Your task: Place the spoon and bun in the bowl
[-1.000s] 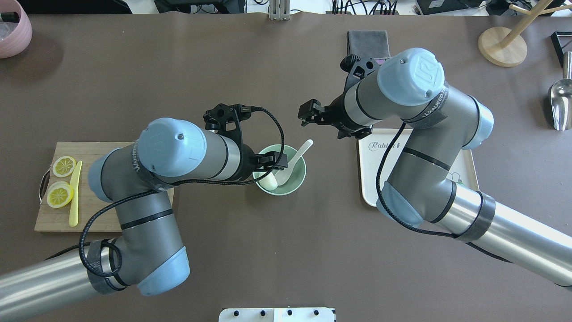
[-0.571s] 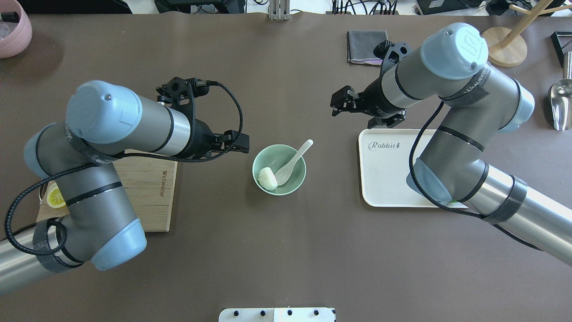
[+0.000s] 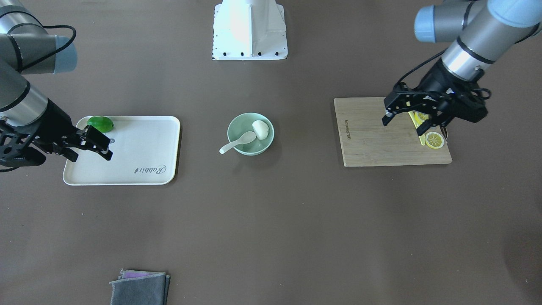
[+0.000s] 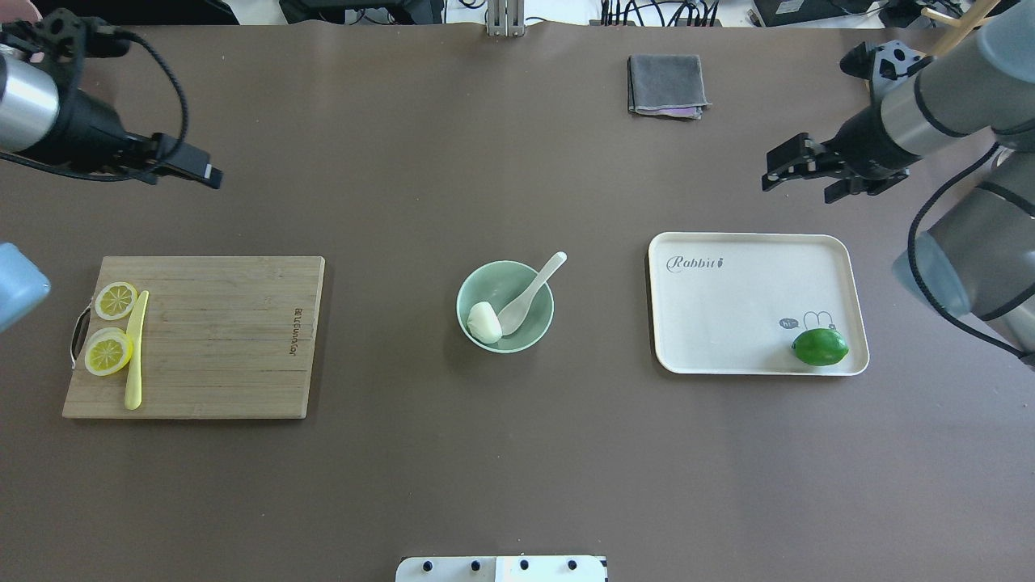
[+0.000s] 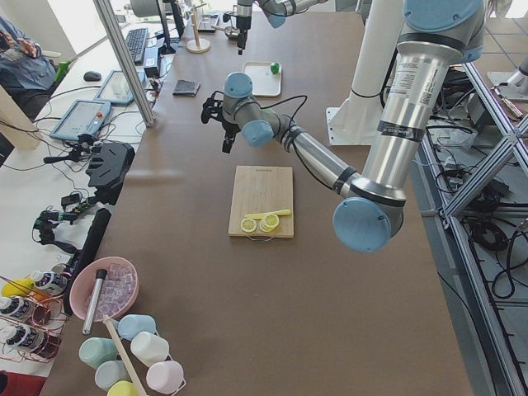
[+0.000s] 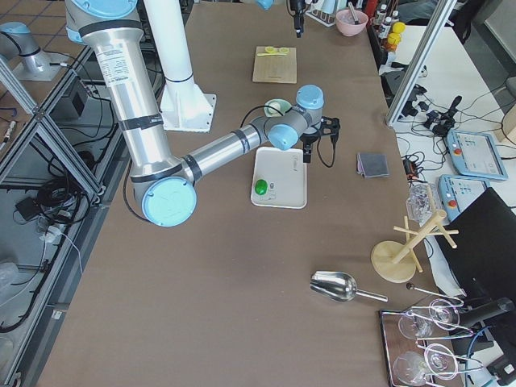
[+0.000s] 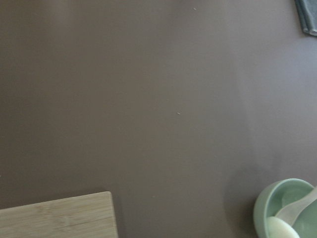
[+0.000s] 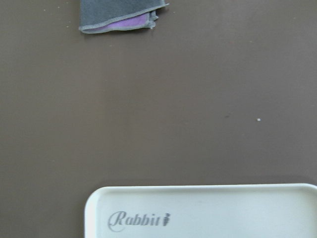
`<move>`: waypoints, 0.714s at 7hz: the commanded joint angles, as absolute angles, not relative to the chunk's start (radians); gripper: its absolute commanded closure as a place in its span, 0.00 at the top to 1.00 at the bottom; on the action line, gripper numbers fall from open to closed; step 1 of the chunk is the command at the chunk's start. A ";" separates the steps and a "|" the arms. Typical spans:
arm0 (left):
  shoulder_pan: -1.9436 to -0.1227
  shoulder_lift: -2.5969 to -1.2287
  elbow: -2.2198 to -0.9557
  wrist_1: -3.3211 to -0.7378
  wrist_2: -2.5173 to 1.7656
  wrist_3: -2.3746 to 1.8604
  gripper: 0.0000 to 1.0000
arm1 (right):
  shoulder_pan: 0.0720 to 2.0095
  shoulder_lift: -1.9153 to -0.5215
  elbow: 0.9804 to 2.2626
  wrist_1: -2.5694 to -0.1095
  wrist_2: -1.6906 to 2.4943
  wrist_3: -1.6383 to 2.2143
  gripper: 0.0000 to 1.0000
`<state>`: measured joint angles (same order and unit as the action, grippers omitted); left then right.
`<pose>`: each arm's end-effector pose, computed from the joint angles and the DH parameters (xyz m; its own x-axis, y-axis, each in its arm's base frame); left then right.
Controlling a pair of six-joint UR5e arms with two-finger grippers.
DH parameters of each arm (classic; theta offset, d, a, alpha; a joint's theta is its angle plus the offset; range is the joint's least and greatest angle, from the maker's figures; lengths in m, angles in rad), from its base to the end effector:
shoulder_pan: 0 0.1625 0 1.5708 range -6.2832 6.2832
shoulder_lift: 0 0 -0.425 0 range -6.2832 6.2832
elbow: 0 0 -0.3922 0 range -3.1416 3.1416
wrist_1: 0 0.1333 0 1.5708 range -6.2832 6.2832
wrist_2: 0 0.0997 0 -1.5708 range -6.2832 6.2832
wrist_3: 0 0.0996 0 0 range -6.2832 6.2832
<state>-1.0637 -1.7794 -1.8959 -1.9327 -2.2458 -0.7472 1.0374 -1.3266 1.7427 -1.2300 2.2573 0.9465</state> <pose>0.2043 -0.5141 0.3495 0.5332 0.2196 -0.8170 0.0801 0.9483 0.3072 -0.2380 -0.5410 0.4039 0.5599 0.0590 0.8265 -0.1448 0.9891 0.0275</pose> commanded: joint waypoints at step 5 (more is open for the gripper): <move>-1.336 -1.434 -1.884 -2.029 -2.175 -0.301 0.98 | 1.370 -1.627 1.746 -1.230 2.364 0.342 1.00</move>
<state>-1.3162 -1.4642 -1.8856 -2.0047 -2.1979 -0.3101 1.3264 -1.5963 1.7422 -1.2300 2.3565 0.4008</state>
